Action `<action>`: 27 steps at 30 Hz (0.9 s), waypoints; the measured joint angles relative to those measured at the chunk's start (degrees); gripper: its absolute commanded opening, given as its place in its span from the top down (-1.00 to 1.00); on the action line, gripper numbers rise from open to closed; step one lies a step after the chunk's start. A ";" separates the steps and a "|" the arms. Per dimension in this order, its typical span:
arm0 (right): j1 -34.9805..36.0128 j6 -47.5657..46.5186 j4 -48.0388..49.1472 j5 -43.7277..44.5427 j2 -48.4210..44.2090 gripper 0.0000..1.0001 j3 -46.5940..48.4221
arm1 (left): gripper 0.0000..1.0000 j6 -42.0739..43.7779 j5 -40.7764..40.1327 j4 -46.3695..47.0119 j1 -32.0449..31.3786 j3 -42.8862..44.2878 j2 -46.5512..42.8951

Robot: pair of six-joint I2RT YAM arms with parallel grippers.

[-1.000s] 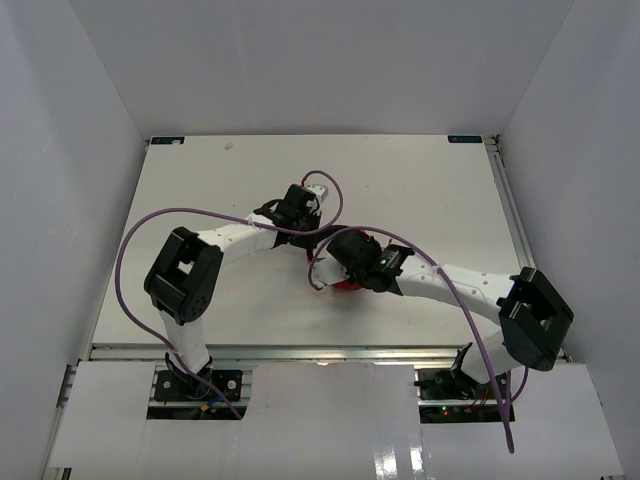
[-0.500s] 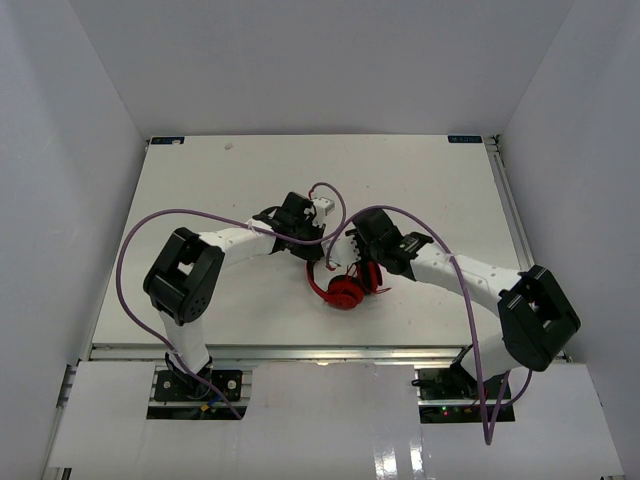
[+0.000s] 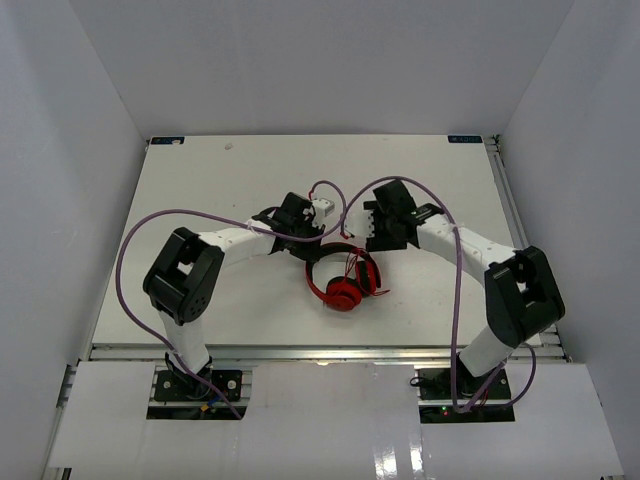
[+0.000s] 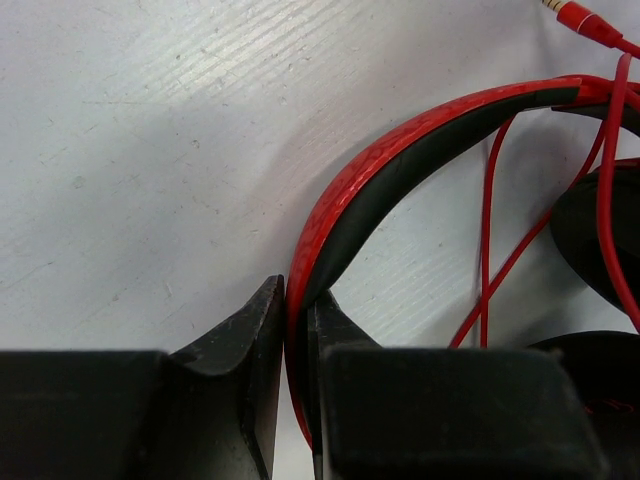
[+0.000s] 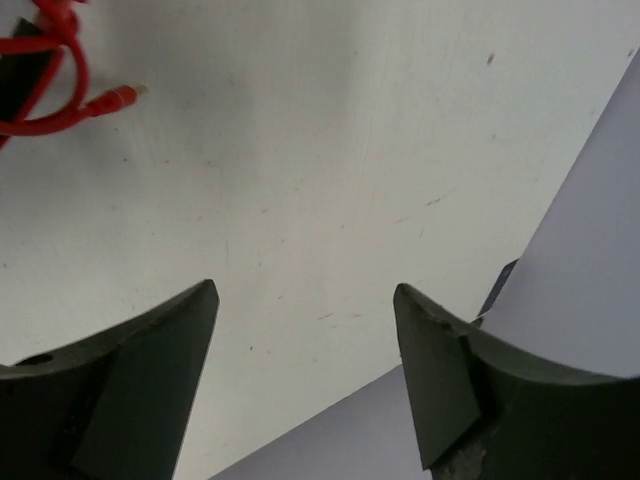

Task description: Wrap the headphones

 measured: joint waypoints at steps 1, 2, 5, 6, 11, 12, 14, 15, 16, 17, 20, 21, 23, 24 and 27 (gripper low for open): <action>-1.19 1.93 -0.67 -1.45 0.21 -0.80 1.06 | 0.85 -0.25 -0.17 0.00 0.04 0.00 0.00; -2.39 4.12 -1.02 -3.29 0.12 -0.80 1.81 | 0.63 -0.81 -0.47 -0.06 0.21 0.00 0.00; -6.05 10.62 -1.72 -9.22 -1.50 -0.80 2.59 | -0.23 -2.61 -1.23 -0.05 0.75 0.00 0.00; -7.34 12.81 -2.09 -11.46 -2.83 -0.80 2.29 | -0.36 -3.19 -1.22 0.00 1.01 0.01 -0.03; -12.86 21.66 -2.63 -21.62 -12.26 -0.80 -1.30 | -0.67 -4.99 -0.88 -0.15 2.05 0.02 -0.81; -13.79 23.10 -2.58 -23.35 -14.02 -0.80 -2.06 | -0.70 -5.14 -0.87 -0.26 2.14 0.02 -1.18; -15.33 25.52 -2.00 -26.86 -16.88 -0.80 -3.73 | -0.84 -5.24 -0.86 -0.80 2.15 0.02 -2.43; -16.38 26.81 -1.89 -28.37 -18.41 -0.80 -4.84 | -0.91 -5.22 -0.86 -1.09 2.15 0.02 -3.43; -17.53 28.27 -1.73 -29.56 -19.75 -0.80 -5.92 | -0.96 -5.18 -0.84 -1.32 2.15 0.01 -4.60; -18.74 29.87 -1.53 -30.50 -20.94 -0.80 -6.97 | -0.96 -5.12 -0.82 -1.50 2.15 -0.03 -5.90; -21.87 35.71 -0.11 -31.03 -23.42 -0.82 -9.50 | -0.96 -4.69 -0.86 -1.68 2.15 -1.54 -12.92; -22.51 37.82 0.76 -30.05 -23.99 -0.82 -10.12 | -0.96 -4.65 -0.86 -1.40 2.15 -2.27 -15.78; -23.48 42.43 2.56 -27.82 -25.20 -0.80 -11.35 | -0.96 -5.16 -0.77 -0.03 2.15 -4.95 -22.36; -23.73 44.63 3.34 -26.93 -25.98 -0.80 -11.91 | -0.96 -5.91 -0.52 2.23 2.19 -7.93 -27.08; -24.16 49.75 5.18 -24.90 -28.23 -0.80 -13.22 | -0.96 -8.36 0.34 7.15 2.25 -18.38 -42.26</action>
